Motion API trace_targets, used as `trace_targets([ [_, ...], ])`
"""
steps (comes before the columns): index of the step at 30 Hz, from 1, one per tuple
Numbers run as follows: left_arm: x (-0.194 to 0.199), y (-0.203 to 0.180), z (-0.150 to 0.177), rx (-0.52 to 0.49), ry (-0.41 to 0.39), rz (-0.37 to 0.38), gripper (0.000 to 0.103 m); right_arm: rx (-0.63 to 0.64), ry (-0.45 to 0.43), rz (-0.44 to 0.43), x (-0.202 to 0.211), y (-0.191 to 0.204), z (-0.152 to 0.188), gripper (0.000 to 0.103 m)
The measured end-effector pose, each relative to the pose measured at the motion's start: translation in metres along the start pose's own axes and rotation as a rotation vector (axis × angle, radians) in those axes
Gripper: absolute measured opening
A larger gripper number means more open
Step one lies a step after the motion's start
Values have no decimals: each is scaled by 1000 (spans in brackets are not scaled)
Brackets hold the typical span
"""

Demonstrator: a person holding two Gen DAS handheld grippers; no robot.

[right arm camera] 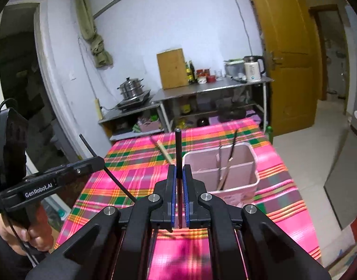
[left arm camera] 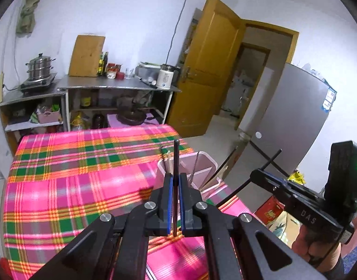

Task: Organize utensils
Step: 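Lower the chopsticks into the pink basket and open both tools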

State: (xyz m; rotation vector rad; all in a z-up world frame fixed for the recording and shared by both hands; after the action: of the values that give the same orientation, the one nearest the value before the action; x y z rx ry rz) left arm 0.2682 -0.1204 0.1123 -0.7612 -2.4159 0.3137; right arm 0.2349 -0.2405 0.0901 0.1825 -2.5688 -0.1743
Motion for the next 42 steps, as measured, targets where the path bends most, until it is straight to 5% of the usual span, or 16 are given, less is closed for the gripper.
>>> trace_targets([
  [14, -23, -19, -70, -50, -87, 5, 4, -17, -131, 37, 9, -24, -65, 5],
  [31, -78, 7, -37, -28, -9, -20, 4, -23, -100, 70, -36, -33, -43, 5],
  [42, -76, 4, -46, -42, -32, -15, 4, -14, -175, 70, -26, -31, -72, 5],
])
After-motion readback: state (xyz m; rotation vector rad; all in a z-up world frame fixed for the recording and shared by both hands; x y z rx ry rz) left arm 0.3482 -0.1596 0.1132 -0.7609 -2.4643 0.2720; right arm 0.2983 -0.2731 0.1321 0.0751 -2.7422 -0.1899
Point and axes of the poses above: each gripper's, at about its wrist camera, not at the fingertips, and x roughly against the way its jaws point, y to its left, z to its underside, the point moved 9 cm from there along -x, roughly the way its jaws point, and after that the axes turned 10 degrees about z, right-handed, at the moved point
